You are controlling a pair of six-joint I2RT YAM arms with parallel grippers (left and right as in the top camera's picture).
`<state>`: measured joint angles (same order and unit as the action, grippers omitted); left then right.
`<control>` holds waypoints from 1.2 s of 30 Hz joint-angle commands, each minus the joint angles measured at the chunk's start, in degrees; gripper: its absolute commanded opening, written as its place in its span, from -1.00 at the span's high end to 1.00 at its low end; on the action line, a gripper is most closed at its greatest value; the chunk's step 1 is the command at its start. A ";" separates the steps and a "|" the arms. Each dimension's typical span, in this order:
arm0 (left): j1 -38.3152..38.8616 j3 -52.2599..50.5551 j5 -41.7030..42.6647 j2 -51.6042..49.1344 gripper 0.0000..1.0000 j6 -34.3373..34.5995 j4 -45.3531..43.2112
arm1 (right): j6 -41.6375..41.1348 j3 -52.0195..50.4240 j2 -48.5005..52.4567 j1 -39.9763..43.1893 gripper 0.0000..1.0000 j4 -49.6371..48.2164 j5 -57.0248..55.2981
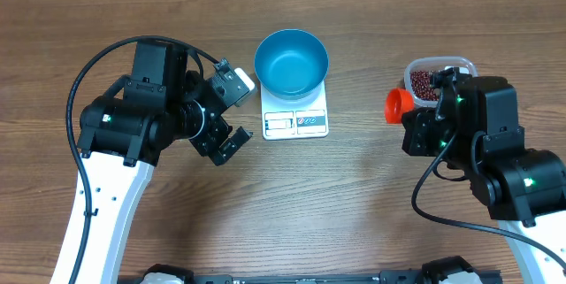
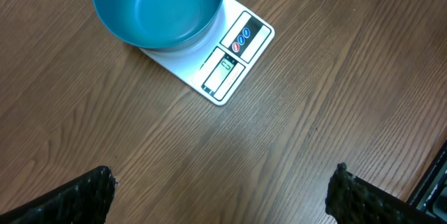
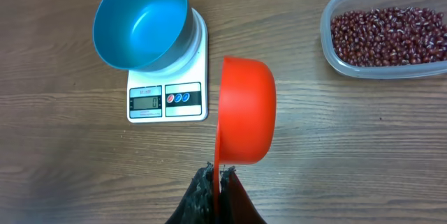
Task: Scoop item into bowl and weigh 150g on scale
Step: 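Move the red scoop in the right gripper toward the beans tub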
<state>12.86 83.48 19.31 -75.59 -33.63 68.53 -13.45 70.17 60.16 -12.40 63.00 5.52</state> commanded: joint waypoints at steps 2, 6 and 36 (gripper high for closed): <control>-0.11 -3.26 1.84 0.96 -0.99 -1.60 -1.73 | 0.48 1.81 -0.63 0.26 0.92 -0.37 -0.55; -0.11 -4.59 2.82 0.96 -0.99 -1.60 -3.04 | 0.48 1.81 -0.63 0.26 0.92 -0.39 -0.55; -0.11 -5.66 4.37 0.96 -0.99 -1.97 -3.02 | 0.22 1.81 -0.66 0.26 0.92 -1.09 -0.26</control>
<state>12.86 78.24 21.19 -75.48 -34.94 65.60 -13.43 70.17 60.16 -12.40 62.54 5.54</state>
